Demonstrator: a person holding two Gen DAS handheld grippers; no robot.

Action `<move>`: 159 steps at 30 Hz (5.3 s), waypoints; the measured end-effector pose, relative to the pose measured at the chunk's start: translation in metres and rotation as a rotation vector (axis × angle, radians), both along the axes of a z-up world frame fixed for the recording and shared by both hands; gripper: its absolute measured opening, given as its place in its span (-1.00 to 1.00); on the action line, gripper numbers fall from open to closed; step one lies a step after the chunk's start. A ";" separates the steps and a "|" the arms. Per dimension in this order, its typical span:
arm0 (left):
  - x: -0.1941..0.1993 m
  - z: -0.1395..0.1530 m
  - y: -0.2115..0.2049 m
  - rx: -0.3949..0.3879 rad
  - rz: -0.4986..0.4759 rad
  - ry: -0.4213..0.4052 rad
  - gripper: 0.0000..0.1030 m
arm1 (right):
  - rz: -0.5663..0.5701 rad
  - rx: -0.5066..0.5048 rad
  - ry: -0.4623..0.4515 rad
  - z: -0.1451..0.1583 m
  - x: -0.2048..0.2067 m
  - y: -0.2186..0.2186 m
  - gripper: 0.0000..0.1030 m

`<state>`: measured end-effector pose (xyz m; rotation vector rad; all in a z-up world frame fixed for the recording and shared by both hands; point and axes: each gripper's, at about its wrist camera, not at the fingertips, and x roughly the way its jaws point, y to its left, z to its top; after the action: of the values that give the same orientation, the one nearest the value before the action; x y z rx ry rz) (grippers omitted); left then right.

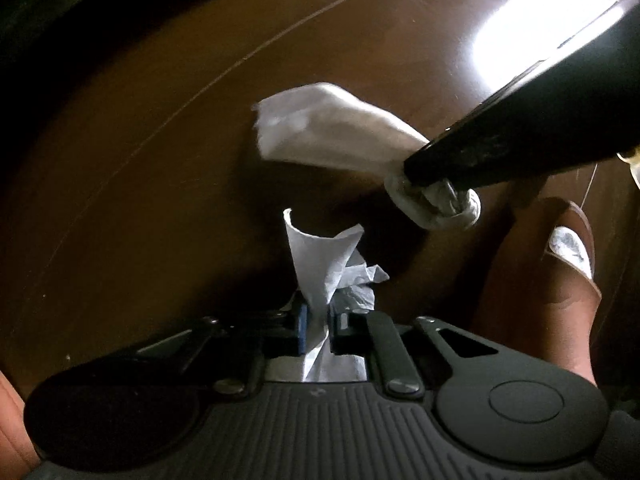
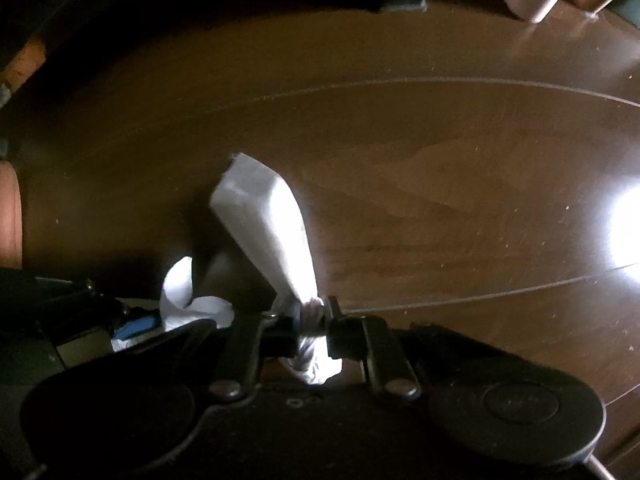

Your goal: Collect trash

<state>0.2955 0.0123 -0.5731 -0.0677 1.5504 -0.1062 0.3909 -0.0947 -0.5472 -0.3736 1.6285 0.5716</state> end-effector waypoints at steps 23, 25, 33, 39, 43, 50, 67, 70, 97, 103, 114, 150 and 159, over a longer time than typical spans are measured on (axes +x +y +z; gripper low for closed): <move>-0.043 0.264 0.068 -0.023 0.281 -0.288 -0.83 | -0.071 0.242 -0.232 0.288 -0.046 0.026 -0.83; -0.052 0.291 0.064 -0.020 0.279 -0.326 -0.83 | -0.081 0.265 -0.268 0.314 -0.056 0.020 -0.83; -0.086 0.399 0.050 -0.016 0.294 -0.472 -0.83 | -0.094 0.349 -0.438 0.410 -0.102 0.000 -0.83; -0.101 0.473 0.035 -0.027 0.277 -0.606 -0.83 | -0.102 0.417 -0.562 0.476 -0.135 -0.025 -0.83; -0.109 0.518 0.019 -0.034 0.250 -0.697 -0.83 | -0.126 0.467 -0.638 0.513 -0.151 -0.043 -0.83; -0.111 0.590 -0.015 -0.041 0.193 -0.823 -0.83 | -0.152 0.509 -0.768 0.574 -0.167 -0.079 -0.83; -0.051 0.723 -0.148 -0.090 -0.038 -1.073 -0.83 | -0.284 0.481 -1.057 0.687 -0.153 -0.199 -0.83; -0.038 0.739 -0.171 -0.117 -0.065 -1.094 -0.83 | -0.319 0.473 -1.100 0.701 -0.146 -0.223 -0.83; 0.118 0.698 -0.307 -0.105 -0.227 -0.879 -0.83 | -0.510 0.313 -0.994 0.666 -0.011 -0.317 -0.73; 0.128 0.681 -0.310 -0.104 -0.231 -0.815 -0.82 | -0.494 0.285 -0.969 0.659 -0.009 -0.322 -0.59; 0.118 0.680 -0.310 -0.079 -0.244 -0.816 -0.32 | -0.487 0.281 -0.985 0.662 -0.024 -0.322 -0.35; -0.040 0.742 -0.241 -0.162 -0.213 -1.040 0.82 | -0.448 0.470 -1.123 0.719 -0.174 -0.297 0.08; -0.069 0.739 -0.227 -0.190 -0.227 -1.085 0.95 | -0.459 0.483 -1.172 0.717 -0.206 -0.294 0.10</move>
<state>0.2267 -0.2146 0.1662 0.0200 0.4549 -0.3983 0.1848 -0.3884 0.1695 0.0605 0.3851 0.2651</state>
